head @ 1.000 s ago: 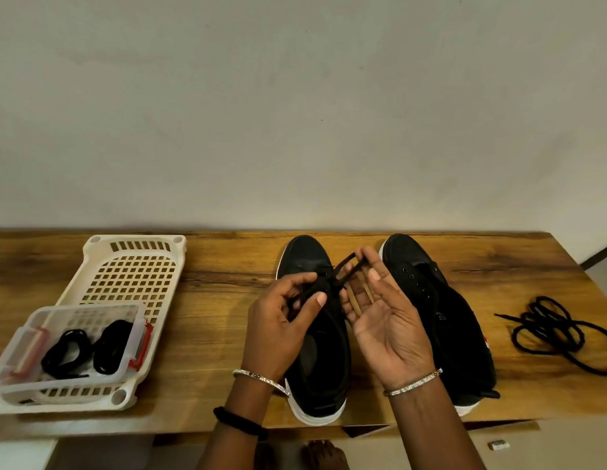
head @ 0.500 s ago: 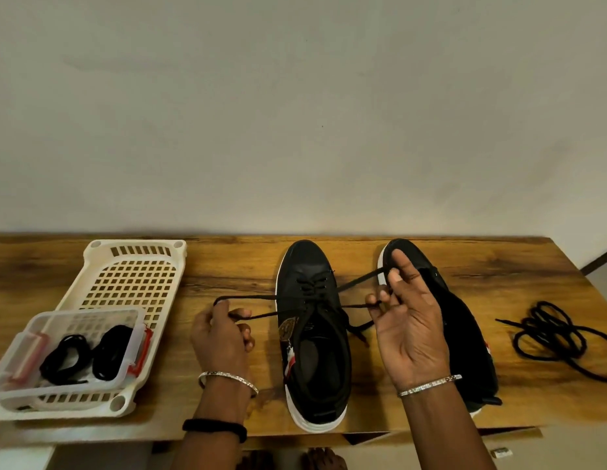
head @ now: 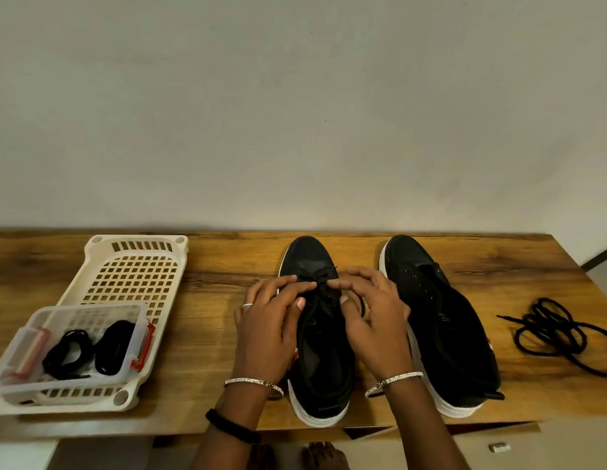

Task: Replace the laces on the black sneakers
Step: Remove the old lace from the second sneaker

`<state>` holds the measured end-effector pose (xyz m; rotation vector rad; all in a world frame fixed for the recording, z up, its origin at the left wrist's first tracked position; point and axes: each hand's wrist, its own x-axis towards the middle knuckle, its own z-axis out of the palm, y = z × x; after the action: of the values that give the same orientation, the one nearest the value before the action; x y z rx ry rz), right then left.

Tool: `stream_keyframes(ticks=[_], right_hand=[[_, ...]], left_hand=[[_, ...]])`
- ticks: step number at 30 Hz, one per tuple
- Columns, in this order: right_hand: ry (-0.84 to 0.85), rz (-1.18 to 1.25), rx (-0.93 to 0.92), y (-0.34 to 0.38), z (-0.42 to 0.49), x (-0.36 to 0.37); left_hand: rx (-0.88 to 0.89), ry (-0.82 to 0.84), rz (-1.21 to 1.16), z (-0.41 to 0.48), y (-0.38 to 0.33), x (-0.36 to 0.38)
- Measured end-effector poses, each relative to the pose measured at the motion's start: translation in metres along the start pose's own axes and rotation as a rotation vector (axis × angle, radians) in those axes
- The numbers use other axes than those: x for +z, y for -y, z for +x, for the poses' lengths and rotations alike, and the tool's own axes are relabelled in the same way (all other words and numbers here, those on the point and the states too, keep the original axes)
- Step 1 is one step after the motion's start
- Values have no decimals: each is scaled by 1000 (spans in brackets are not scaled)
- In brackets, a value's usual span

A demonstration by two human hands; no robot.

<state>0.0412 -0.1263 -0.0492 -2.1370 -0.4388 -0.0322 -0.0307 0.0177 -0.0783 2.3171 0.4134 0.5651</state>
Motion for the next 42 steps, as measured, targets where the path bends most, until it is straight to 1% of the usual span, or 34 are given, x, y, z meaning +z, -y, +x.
stream_keyframes(ticks=[3,6,10,12,17,19,20,22,24,25,27,29,31,33,36,38,42], right_hand=[[103,123,-44,3,-2,-1],[190,128,-64,3,-3,-2],[194,94,-25,4,-1,-3],[204,88,-3,4,-1,-5],[223,188,66,2,1,-10],[175,234,108,-1,1,-11],[139,266,125,-2,2,-11],[51,357,156,-3,3,-14],[-64,448,183,-4,4,-17],[-120,476,197,-5,4,-17],[-173,448,226,-6,4,-16],[-147,333,228,-4,2,-14],[-102,258,185,0,0,-13],[-26,239,130,2,1,-13],[131,130,35,2,-1,-12],[150,50,-27,1,-2,-10],[93,-28,-81,-5,-1,-4]], left_hand=[[11,7,-25,1,1,3],[9,-5,-88,1,-2,3],[-4,4,-190,3,-4,3],[-11,-18,-233,5,-5,3],[-67,-98,-287,7,-5,3],[-91,-129,-294,6,-7,5],[-130,-155,-322,6,-8,5],[-261,-225,-417,8,-10,3],[-394,-335,-436,9,-10,-2],[-450,-393,-399,9,-8,-4],[-510,-465,-224,7,-6,-7],[-472,-490,-1,4,-6,-7],[-356,-507,103,4,-8,-10],[-185,-431,41,4,-10,-10],[19,-209,-67,2,-11,-8],[74,-113,-109,2,-10,-7],[86,-56,-134,2,-5,-10]])
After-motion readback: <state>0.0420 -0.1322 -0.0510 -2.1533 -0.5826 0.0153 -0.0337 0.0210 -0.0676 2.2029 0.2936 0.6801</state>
